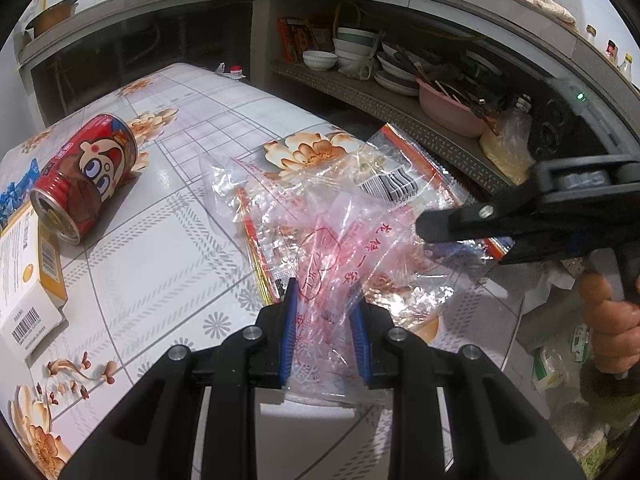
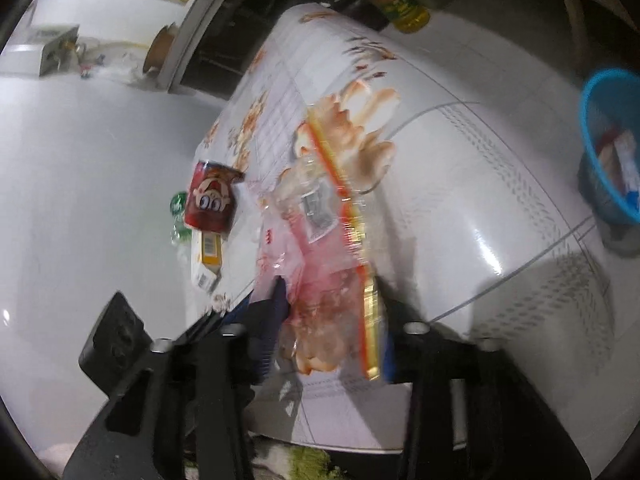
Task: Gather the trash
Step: 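Lift the red-striped bag with the right gripper while the left holds the pink-printed bag, then carry both bags down over the blue wastebasket and open both grippers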
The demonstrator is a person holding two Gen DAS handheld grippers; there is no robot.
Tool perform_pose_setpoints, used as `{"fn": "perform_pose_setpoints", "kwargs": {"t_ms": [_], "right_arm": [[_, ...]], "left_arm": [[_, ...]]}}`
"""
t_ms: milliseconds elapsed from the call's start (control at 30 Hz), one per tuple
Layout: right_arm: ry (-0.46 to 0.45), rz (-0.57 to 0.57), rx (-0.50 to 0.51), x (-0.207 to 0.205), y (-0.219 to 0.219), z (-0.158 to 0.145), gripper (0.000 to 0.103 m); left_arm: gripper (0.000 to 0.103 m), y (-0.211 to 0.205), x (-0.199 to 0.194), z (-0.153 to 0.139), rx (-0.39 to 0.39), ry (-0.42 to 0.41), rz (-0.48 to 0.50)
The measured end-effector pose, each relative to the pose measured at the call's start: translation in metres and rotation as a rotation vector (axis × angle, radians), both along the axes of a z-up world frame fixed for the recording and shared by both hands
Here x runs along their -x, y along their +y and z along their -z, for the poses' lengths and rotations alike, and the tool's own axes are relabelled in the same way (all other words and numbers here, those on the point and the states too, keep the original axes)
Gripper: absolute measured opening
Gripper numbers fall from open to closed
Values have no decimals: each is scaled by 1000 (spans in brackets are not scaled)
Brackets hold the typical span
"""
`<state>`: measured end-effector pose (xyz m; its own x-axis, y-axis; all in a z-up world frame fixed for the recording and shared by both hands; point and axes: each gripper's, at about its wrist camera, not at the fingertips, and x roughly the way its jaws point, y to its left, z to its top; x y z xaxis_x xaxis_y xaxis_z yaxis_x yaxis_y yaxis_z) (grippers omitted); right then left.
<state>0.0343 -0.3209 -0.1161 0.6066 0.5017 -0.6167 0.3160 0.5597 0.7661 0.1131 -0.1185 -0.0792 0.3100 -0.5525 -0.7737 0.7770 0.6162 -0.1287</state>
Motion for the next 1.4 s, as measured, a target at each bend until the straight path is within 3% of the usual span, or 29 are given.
{"fn": "perform_pose_setpoints", "kwargs": {"t_ms": [33,133,400,600,733,867,1000,1233,1267,1333,1400], "right_arm": [[11,14,-10,0,-2,4,12],[-4,44,-53,6,-6,8,2],[-117,145,-41,34,-30,-12,0],[-193,305,-29,87,-79,-23,0],[-209,454,-36,134,-126,-16,0],[-194,593,-80,166,-168,9,0],[-158,689,-158,178,-198,47,0],[-64,800,-229,164,-239,114,0],[-53,810,-241,162,-245,122,4],[-20,820,-259,154,-257,140,7],[42,819,-270,149,-267,165,25]], "left_arm": [[24,0,0,0,-1,1,0],[23,-1,-1,-5,1,6,-6],[23,-31,0,-32,20,-43,41],[23,-101,13,-55,38,-64,176],[23,-165,23,-57,21,-26,282],[23,-234,30,-41,-29,61,373],[24,-302,31,-5,-114,173,421],[30,-389,24,58,-264,213,448],[33,-397,22,64,-268,215,447],[59,-411,21,78,-289,218,446],[76,-424,17,93,-323,218,420]]}}
